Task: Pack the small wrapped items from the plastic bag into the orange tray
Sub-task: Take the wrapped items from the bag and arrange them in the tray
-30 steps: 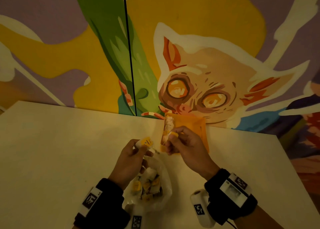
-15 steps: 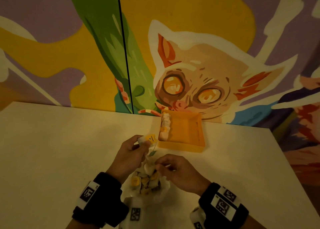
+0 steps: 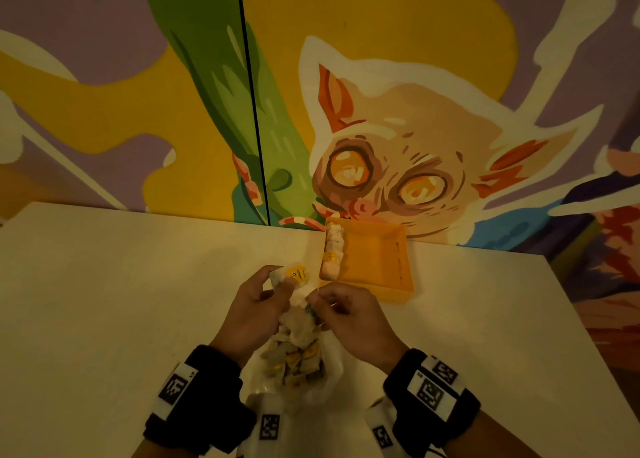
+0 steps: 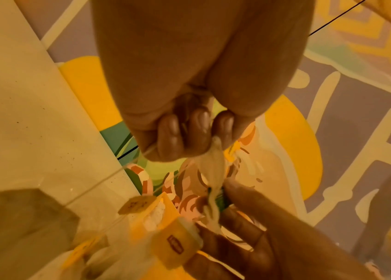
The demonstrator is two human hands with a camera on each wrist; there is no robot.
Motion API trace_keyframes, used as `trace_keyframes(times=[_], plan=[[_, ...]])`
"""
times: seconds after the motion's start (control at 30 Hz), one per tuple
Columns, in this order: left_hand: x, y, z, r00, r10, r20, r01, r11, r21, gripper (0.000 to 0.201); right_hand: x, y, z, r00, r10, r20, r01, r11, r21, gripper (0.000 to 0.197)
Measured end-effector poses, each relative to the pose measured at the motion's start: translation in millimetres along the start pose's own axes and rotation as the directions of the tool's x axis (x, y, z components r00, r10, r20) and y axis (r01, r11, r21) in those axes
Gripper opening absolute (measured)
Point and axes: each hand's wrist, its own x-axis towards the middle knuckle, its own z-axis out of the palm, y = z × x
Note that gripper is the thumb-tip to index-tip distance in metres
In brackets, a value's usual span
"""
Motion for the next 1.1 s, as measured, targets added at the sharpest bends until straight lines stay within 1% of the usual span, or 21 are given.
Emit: trace_keyframes(times=[0.1,0.2,0.33,0.43,0.5,0.57,0.63,0.7,0.73,0.9,1.0,1.1], plan=[[2.0,-2.6,0.5,0.999,0.016,-0.045,-0.015,0.999,0.031,0.011,-2.1,-8.9,0.0,1.000,0.011,-0.019,-0.010,0.998,0.064,0.012],[2.2,-5.4,5.3,1.000,0.002,-0.031,-0.001,1.000,0.029,0.011,-0.2,-12.0,-2.1,0.999,0.022,-0.043,-0.017,0.994,0.108,0.015],[2.4,-7.1,5.9,0.999,-0.014,-0.036,0.014,1.000,0.011,0.010,0.2,-13.6,-8.1,0.991,0.104,-0.088,-0.080,0.966,0.247,0.022],[2.8,-6.7,3.5,1.000,-0.003,-0.025,0.003,1.000,0.002,0.010,-1.5,-11.7,-10.8,0.987,0.146,-0.066,-0.127,0.964,0.232,0.022],[2.6,-6.1,3.4,1.000,-0.002,-0.022,0.001,1.000,-0.009,0.011,-3.5,-9.5,-11.3,0.989,0.149,-0.025,-0.140,0.967,0.214,0.020],[2.2,-5.3,3.4,0.999,-0.011,-0.035,0.010,1.000,-0.021,0.012,-5.1,-7.8,-12.1,0.989,0.148,0.011,-0.148,0.973,0.178,0.017],[2.2,-4.4,3.1,0.999,-0.011,-0.044,0.010,0.999,-0.030,0.013,-6.9,-2.7,-12.7,0.991,0.126,0.041,-0.130,0.984,0.119,0.013],[2.1,-3.2,2.7,0.999,-0.004,-0.045,0.003,0.999,-0.038,0.014,-7.9,5.8,-13.0,0.990,0.123,0.070,-0.126,0.992,0.030,0.004],[1.9,-2.4,2.5,0.999,0.000,-0.043,-0.002,0.999,-0.044,0.015,-8.7,11.5,-13.4,0.988,0.131,0.085,-0.129,0.991,-0.024,0.003],[0.1,4.7,3.5,0.999,0.024,-0.022,-0.026,0.996,-0.081,0.012,-12.8,34.0,-15.9,0.979,0.113,0.171,-0.064,0.962,-0.264,0.012],[0.2,7.6,3.0,0.999,0.044,-0.012,-0.045,0.996,-0.072,0.013,-15.4,43.1,-15.8,0.986,0.084,0.144,-0.031,0.941,-0.337,0.013],[0.0,10.6,0.9,0.998,0.060,-0.014,-0.061,0.995,-0.082,0.013,-14.9,48.7,-17.4,0.991,0.095,0.098,-0.053,0.929,-0.366,0.020]])
